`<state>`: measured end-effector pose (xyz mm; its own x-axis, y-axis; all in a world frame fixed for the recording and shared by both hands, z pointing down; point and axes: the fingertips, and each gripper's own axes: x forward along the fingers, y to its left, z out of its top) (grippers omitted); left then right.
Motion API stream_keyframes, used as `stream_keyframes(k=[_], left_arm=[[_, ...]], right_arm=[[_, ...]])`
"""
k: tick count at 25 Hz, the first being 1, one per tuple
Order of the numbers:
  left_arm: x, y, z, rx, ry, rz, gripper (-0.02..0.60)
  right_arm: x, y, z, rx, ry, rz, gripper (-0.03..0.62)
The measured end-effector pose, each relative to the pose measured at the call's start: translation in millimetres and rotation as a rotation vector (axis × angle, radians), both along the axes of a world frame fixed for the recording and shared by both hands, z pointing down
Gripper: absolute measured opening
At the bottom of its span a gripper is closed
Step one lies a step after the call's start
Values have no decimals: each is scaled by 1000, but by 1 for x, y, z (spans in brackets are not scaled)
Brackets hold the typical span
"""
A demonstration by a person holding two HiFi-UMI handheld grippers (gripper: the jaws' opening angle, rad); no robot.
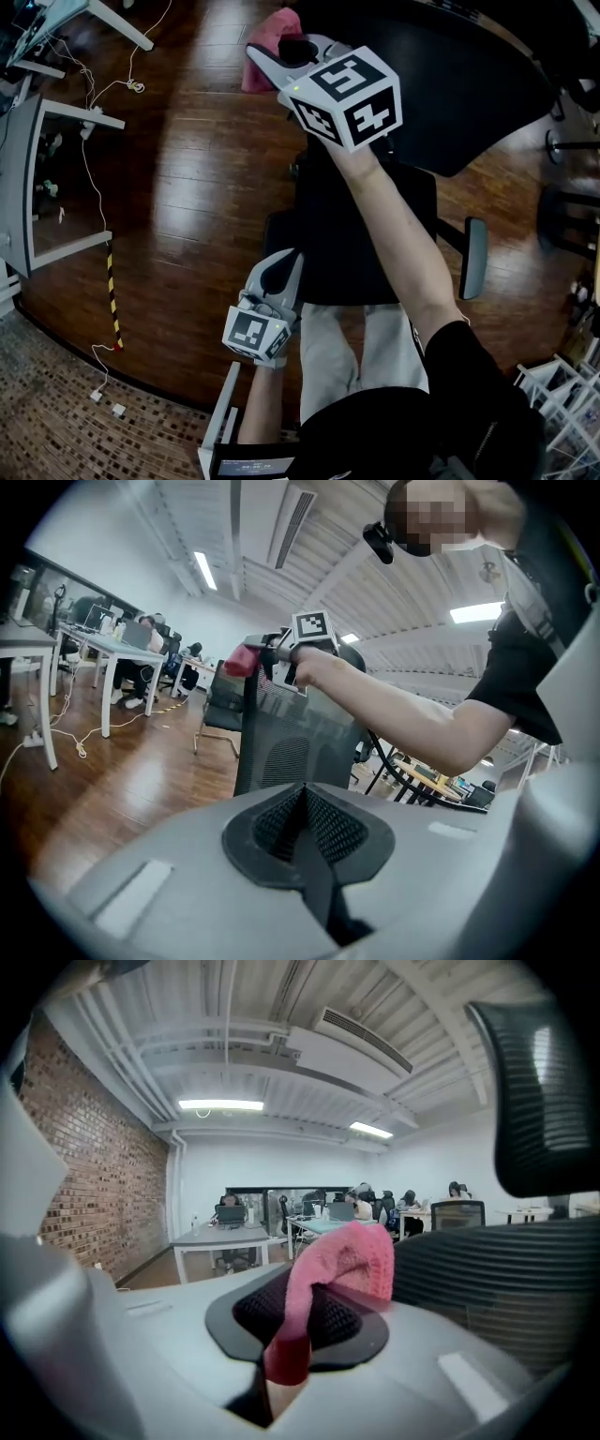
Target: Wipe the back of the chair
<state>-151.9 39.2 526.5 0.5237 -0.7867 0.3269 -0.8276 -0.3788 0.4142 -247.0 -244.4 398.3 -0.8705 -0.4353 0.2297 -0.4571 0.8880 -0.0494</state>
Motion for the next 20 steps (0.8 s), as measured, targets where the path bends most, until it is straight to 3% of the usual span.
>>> stream_keyframes(k=[7, 20], left_arm=[[32, -2, 5, -10, 8, 62, -9], [122, -27, -1, -8, -7, 219, -9]], right_arm=[[69, -26, -15, -60, -114, 95, 41], [280, -75, -30, -97, -282, 400, 41]])
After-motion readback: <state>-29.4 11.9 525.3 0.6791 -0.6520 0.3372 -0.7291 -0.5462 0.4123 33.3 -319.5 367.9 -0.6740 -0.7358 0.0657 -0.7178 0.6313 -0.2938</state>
